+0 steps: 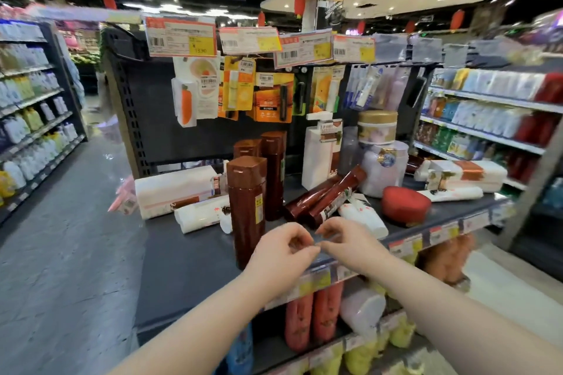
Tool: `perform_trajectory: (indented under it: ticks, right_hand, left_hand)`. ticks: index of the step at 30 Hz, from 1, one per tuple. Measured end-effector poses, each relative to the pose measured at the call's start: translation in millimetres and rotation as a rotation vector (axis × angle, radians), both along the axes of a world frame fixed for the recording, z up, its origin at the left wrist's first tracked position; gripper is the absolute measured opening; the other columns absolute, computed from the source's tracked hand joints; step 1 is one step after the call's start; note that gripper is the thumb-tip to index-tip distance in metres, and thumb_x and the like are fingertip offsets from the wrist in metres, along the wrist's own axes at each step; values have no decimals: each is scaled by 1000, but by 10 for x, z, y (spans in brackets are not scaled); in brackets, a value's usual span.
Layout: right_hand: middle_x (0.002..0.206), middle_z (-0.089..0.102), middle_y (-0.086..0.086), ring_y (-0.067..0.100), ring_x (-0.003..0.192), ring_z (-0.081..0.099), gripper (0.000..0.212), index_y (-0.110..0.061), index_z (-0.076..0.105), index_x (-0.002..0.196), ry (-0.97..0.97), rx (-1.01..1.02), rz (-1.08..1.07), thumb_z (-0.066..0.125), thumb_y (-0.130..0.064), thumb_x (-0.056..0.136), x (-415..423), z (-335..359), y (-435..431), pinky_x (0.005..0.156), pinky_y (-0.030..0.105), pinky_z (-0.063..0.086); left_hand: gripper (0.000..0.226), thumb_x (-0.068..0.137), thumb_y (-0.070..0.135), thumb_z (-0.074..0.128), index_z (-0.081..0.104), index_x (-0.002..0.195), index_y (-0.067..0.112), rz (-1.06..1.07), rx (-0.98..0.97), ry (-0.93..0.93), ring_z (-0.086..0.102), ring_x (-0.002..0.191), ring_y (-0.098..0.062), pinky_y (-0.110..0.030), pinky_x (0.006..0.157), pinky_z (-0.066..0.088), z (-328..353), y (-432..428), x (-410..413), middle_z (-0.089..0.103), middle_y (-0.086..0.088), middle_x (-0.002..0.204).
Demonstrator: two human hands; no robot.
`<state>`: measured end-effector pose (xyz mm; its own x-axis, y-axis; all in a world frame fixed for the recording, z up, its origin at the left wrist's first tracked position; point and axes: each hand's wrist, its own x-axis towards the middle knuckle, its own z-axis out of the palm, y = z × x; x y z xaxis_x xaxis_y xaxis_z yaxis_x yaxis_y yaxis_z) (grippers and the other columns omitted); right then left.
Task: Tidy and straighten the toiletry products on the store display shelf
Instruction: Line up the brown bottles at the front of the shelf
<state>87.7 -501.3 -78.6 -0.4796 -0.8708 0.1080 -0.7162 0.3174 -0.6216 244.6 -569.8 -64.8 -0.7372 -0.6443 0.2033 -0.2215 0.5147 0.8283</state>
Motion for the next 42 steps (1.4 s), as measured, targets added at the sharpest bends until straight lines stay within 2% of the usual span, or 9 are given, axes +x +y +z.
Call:
perform_trajectory:
  ticks: [3,10,19,26,29,32,36,39,42]
  right_hand:
    - [92,59,-10,10,89,56,14,-28,61,93,29,30,-93,65,-27,80,-225,39,194,74,21,39]
    - [98,63,-5,14,87,59,12,-27,61,93,73,35,-163,65,-27,81,-917,167,224,70,24,43]
    - [104,65,-5,11,92,56,22,-21,64,102,119,-23,35,64,-29,81,-1558,133,-120,74,22,39]
    - [105,65,-2,14,95,59,22,-18,64,103,63,-64,170,64,-26,82,-1730,130,-316,79,24,44]
    - [95,63,-7,10,90,58,18,-20,65,98,55,-64,218,66,-27,81,-1764,157,-345,78,21,44]
    - [85,62,-10,5,78,57,7,-23,63,84,-8,-96,236,68,-26,80,-1775,225,-375,67,17,42]
    - [92,68,-3,4,81,65,23,-28,59,96,-552,-142,390,63,-10,82,-1633,375,-437,67,19,52]
    - [105,69,13,23,94,66,38,-13,60,110,-975,-167,637,55,7,77,-1493,428,-502,77,36,55]
    - [112,66,17,27,94,65,40,-6,59,112,-1083,-146,826,53,5,75,-1384,478,-568,80,37,55]
  left_hand:
    - [16,80,27,66,62,94,22,-5,-44,-57,59,87,-13,-29,84,48,-63,29,-278,62,2,98]
    - [46,78,36,67,50,119,26,117,-234,-196,49,114,-19,-36,95,43,-156,-109,-965,50,4,122]
    - [64,70,60,61,47,119,21,397,-462,-469,49,109,-26,-41,89,42,-234,-429,-1845,51,-4,117]
    - [45,79,49,59,51,115,23,527,-516,-501,50,107,-23,-37,87,41,-363,-499,-1980,53,-1,113]
    - [42,78,44,62,54,114,24,553,-405,-379,54,103,-22,-35,85,44,-302,-497,-1908,55,1,110]
    - [49,77,35,69,50,122,26,496,-91,-76,57,98,-16,-26,76,47,-199,-455,-1713,57,4,109]
    - [41,81,15,68,51,118,21,249,444,332,68,84,-13,-22,63,51,-49,-268,-1412,71,1,97]
    - [35,80,21,62,59,114,15,112,615,423,66,78,-14,-23,65,53,7,-138,-1255,72,-4,92]
    - [41,78,31,65,63,114,11,41,681,423,65,81,-17,-26,71,52,48,-88,-1100,69,-9,97]
